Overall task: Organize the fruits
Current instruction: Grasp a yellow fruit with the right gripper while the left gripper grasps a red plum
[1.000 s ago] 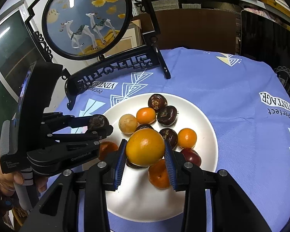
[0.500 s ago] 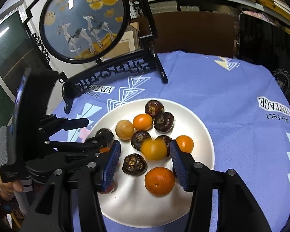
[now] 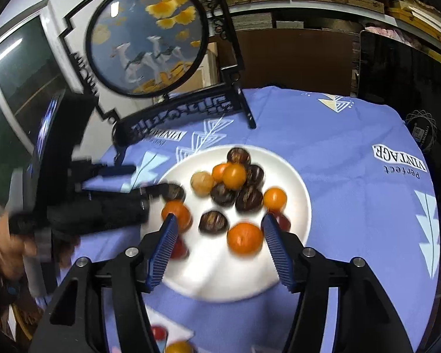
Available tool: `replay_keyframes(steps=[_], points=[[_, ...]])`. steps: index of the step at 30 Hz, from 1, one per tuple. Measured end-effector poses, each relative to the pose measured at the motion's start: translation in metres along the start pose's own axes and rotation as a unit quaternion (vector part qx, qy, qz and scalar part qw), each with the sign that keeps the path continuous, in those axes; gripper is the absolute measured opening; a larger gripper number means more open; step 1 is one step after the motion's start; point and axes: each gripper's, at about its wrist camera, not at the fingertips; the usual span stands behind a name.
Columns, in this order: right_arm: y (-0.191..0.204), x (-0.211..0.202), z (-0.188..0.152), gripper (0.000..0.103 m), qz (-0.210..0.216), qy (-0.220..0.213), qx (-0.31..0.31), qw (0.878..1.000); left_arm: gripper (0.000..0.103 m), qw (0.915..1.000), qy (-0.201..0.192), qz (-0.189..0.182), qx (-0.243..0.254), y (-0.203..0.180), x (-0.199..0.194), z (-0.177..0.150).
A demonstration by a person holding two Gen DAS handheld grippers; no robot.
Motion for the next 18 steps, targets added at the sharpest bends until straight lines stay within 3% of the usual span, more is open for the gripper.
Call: replay_keyframes(steps=[5,9,14,18], points=[[0.014,-0.018,-0.056,0.062,0.023,0.054,-0.026,0.998,0.07,0.9999,0.002,-0.006,-0.011,0.012,-0.024,-0.027],[0.035,-0.017,-0.115,0.062,0.044,0.124,-0.058,0.99,0.072,0.9994,0.021,-0.017,-0.021,0.018,-0.037,-0.06],[0.05,-0.002,-0.148,0.057,0.043,0.162,-0.076,0.983,0.072,0.998,0.049,-0.027,-0.028,0.022,-0.045,-0.101],[0.054,0.009,-0.155,0.044,0.043,0.173,-0.078,0.981,0.072,0.9963,0.068,-0.034,-0.04,0.022,-0.05,-0.123]])
Point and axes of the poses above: each gripper's, at about its wrist camera, not at the fingertips, and x roughly the way its jaws point, y to its left, z to its top, and after that the axes turned 12 degrees about -y, right-handed
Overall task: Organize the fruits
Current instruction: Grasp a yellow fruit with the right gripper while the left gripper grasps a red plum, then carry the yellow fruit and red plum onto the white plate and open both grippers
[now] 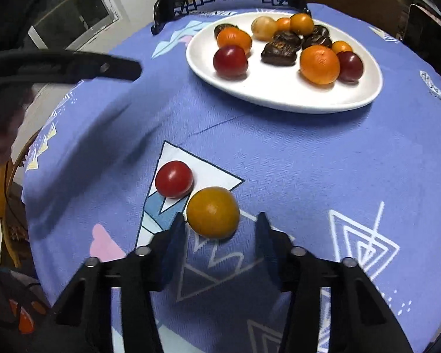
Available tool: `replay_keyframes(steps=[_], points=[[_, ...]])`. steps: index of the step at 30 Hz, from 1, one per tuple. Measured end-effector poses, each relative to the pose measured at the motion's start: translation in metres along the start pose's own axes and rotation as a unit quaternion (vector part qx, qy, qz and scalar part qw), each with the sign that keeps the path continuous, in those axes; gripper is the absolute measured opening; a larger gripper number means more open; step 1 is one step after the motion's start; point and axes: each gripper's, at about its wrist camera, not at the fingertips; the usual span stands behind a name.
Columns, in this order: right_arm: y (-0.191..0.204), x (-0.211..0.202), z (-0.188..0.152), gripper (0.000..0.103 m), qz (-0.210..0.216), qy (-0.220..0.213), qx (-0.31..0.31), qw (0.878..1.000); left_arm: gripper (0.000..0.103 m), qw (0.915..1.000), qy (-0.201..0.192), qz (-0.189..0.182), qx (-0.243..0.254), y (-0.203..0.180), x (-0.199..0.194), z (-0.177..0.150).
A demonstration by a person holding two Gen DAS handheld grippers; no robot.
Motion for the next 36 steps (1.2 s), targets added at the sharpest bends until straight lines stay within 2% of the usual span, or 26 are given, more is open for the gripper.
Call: replay_keyframes(steps=[2,5,10,16,20,22,24,32,36], points=[[0.003,0.003,-0.001,0.036,0.005,-0.003,0.0,1.0,0.072,1.0,0.006,-0.006,0.0,-0.002,0.0,-0.007],[0.004,0.002,-0.001,0.036,0.005,-0.001,0.005,1.0,0.072,0.9998,0.011,-0.016,0.01,-0.013,-0.001,-0.018],[-0.006,-0.018,-0.005,0.036,-0.009,-0.012,0.023,1.0,0.072,0.997,0.024,-0.05,0.054,-0.052,0.002,-0.034],[-0.023,-0.032,-0.015,0.036,-0.021,-0.023,0.056,0.998,0.072,0.9954,0.044,-0.056,0.065,-0.079,0.023,-0.044],[-0.024,-0.034,-0.019,0.036,-0.021,-0.024,0.065,0.997,0.059,0.995,0.057,-0.054,0.061,-0.084,0.038,-0.044],[-0.025,-0.033,-0.019,0.036,-0.022,-0.024,0.068,0.997,0.045,0.9943,0.061,-0.062,0.062,-0.087,0.041,-0.045],[-0.026,-0.033,-0.02,0.036,-0.022,-0.025,0.07,0.997,0.027,0.9928,0.06,-0.079,0.067,-0.09,0.038,-0.046],[-0.024,-0.036,-0.018,0.036,-0.017,-0.032,0.068,0.997,0.026,0.9941,0.051,-0.07,0.066,-0.081,0.024,-0.039],[-0.02,-0.035,-0.016,0.036,-0.011,-0.033,0.071,0.997,0.026,0.9958,0.041,-0.054,0.061,-0.073,0.018,-0.03]])
Point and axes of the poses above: each gripper's, at about its wrist camera, not at the fingertips, and x roughly the way its jaws point, y to its left, z to its top, and after that the axes turned 12 degrees about -y, right-handed
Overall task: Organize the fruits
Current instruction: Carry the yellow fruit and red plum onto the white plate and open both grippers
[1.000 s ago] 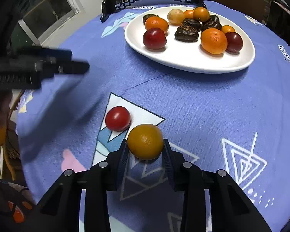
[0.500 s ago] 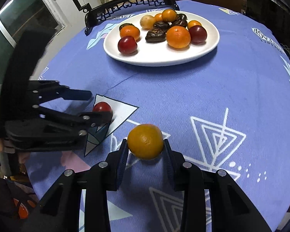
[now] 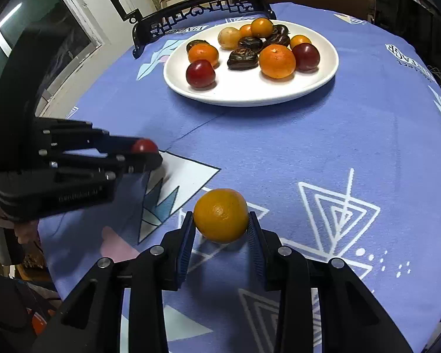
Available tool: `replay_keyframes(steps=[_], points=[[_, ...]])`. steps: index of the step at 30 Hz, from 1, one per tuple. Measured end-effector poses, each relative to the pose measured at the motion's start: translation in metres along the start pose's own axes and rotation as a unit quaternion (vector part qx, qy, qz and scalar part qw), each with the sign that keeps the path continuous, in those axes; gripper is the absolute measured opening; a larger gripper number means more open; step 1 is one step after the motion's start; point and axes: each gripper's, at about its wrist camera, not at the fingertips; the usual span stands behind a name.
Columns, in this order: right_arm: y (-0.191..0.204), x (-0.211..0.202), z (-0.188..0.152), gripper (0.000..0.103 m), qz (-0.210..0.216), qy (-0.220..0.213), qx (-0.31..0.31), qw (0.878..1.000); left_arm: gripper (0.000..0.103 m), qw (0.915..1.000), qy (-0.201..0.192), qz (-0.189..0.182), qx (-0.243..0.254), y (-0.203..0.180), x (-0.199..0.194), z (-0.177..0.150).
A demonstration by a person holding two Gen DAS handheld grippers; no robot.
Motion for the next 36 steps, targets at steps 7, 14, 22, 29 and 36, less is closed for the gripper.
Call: replay_keyframes(steps=[7,14,22,29,36], points=[[0.008,-0.011,0.016,0.036,0.004,-0.02,-0.002,1.0,0.026,0.9996,-0.022,0.017,0.004,0.006,-0.016,0.021],[0.01,-0.043,0.064,0.036,-0.003,-0.081,-0.021,0.996,0.026,0.9957,-0.086,0.033,0.01,0.01,-0.049,0.071],[0.006,-0.07,0.113,0.036,-0.011,-0.14,-0.036,0.989,0.026,0.9906,-0.129,0.047,0.01,0.016,-0.069,0.113],[0.002,-0.066,0.137,0.036,-0.01,-0.156,-0.04,0.987,0.026,0.9904,-0.128,0.051,0.006,0.023,-0.06,0.127],[-0.005,-0.044,0.15,0.036,-0.005,-0.145,-0.037,0.989,0.026,0.9919,-0.114,0.056,-0.003,0.035,-0.037,0.137]])
Point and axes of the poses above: each gripper's, at about its wrist camera, not at the fingertips, and x roughly the way its jaws point, y to its left, z to its top, and after that the axes turned 12 degrees about -y, right-handed
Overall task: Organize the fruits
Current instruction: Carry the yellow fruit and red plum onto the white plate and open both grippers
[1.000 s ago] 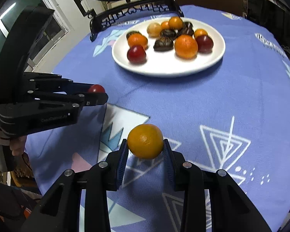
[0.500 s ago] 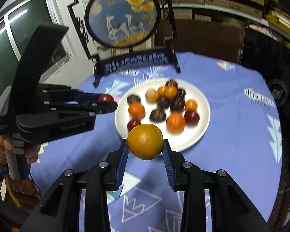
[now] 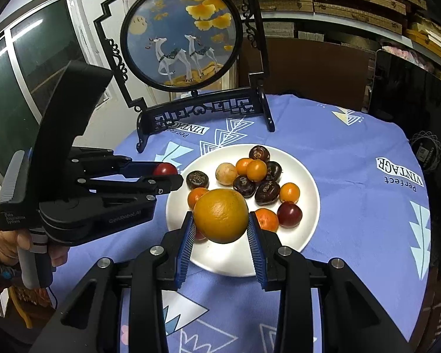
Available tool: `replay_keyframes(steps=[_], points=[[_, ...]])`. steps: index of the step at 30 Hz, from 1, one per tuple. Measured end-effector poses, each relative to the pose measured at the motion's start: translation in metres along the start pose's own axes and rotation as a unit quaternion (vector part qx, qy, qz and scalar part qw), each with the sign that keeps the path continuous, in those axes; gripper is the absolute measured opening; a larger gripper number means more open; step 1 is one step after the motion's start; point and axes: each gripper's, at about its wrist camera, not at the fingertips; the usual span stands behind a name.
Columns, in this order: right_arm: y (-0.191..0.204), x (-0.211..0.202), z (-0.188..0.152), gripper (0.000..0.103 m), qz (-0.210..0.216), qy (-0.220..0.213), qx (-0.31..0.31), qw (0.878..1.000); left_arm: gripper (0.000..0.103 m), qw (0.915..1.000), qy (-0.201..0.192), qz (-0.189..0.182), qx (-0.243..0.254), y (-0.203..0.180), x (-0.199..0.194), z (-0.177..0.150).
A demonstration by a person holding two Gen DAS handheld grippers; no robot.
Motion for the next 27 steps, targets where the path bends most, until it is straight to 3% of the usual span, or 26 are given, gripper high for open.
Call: replay_keyframes(steps=[17,27], points=[[-0.028,0.051,0.0,0.036,-0.007,0.022,0.026,0.999,0.027,0.999,0.035,0.014,-0.025,0.024,0.062,0.009],[-0.032,0.084,0.001,0.036,0.0,0.036,0.032,0.999,0.027,0.9984,0.052,0.006,-0.022,0.016,0.088,0.008]])
Point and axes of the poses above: each gripper's, at about its wrist camera, not at the fingertips, and x roughly the way its jaws point, y to its left, z to its top, and after that the axes turned 12 degrees about -y, right-handed
